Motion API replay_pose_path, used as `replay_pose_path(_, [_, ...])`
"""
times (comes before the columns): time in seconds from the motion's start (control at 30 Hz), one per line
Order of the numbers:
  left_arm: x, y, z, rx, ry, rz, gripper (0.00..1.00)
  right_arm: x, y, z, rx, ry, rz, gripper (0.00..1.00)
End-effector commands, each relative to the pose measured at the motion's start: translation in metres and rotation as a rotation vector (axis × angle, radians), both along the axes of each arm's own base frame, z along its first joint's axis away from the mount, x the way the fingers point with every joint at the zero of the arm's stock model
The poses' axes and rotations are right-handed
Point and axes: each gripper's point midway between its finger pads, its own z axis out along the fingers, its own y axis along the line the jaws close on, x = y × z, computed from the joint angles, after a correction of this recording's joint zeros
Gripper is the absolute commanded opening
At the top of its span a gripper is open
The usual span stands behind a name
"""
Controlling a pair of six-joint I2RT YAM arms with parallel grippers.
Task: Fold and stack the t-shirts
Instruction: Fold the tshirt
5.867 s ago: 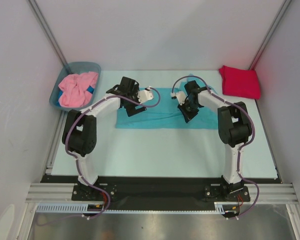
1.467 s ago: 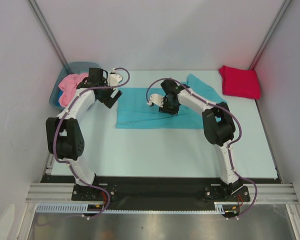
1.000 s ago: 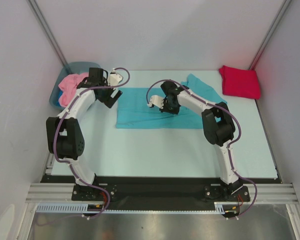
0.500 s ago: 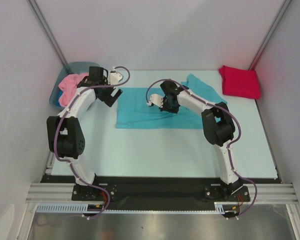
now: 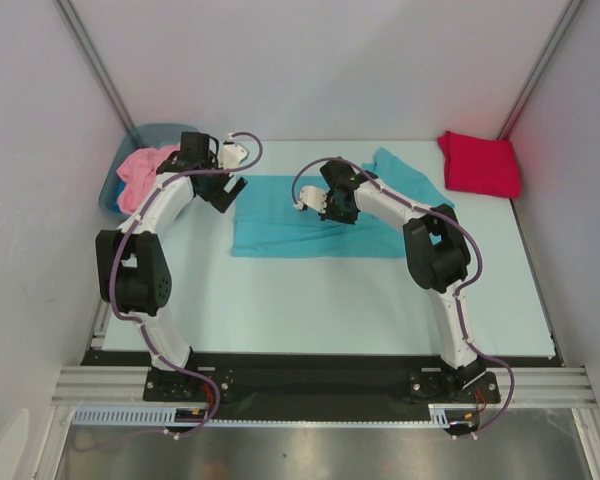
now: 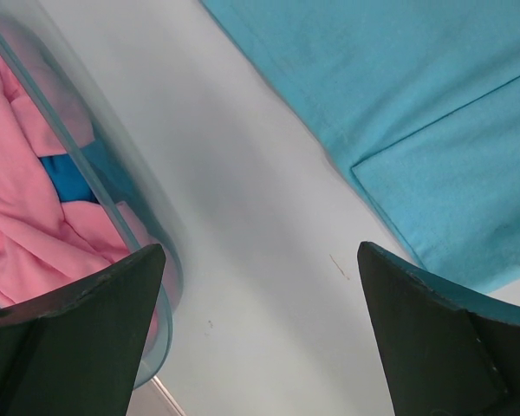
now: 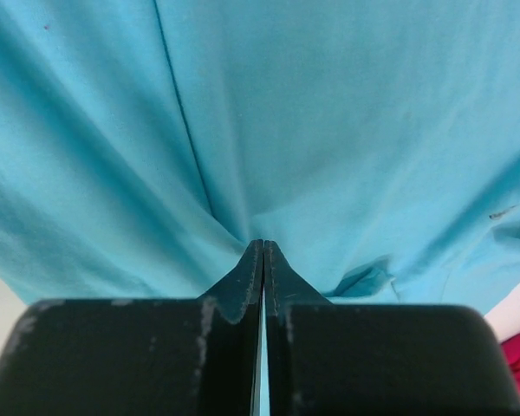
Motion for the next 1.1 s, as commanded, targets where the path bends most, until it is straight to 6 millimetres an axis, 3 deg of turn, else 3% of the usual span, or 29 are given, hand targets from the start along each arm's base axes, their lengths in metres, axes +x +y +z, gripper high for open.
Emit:
replay_pose_path(0.0, [0.014, -0.011, 0.022, -0.021, -0.066, -0.02, 1.0, 0.01, 0.001, 0.036, 0.026, -0.089, -0.003, 0.0])
replay_pose_path(0.3, [0.012, -0.024, 0.022, -0.017, -0.061, -0.075, 1.0, 0.013, -0.012, 0.032, 0.017, -0.08, -0.029, 0.0])
replay_pose_path(0.43, [-0.002, -0.046, 0.013, -0.026, -0.022, -0.196, 1.0, 0.01, -0.004, 0.028, 0.024, -0.066, -0.019, 0.25])
replay_pose_path(0.53, [-0.021, -0.065, -0.006, 0.014, 0.025, -0.358, 1.0, 0.005, 0.011, 0.025, 0.04, -0.049, -0.003, 0.4])
replay_pose_path(0.7, [-0.052, -0.076, -0.057, 0.179, 0.158, -0.674, 1.0, 0.006, 0.029, 0.026, 0.076, -0.043, -0.025, 0.44])
replay_pose_path(0.77, [-0.058, -0.075, -0.066, 0.191, 0.208, -0.743, 1.0, 0.007, 0.03, 0.031, 0.091, -0.045, -0.041, 0.44])
replay_pose_path(0.93, [-0.044, -0.078, -0.087, 0.21, 0.263, -0.769, 1.0, 0.006, 0.021, 0.036, 0.125, -0.027, -0.104, 0.42])
replay_pose_path(1.07, [-0.035, -0.084, -0.089, 0.208, 0.248, -0.805, 1.0, 0.006, 0.013, 0.03, 0.132, -0.009, -0.152, 0.41])
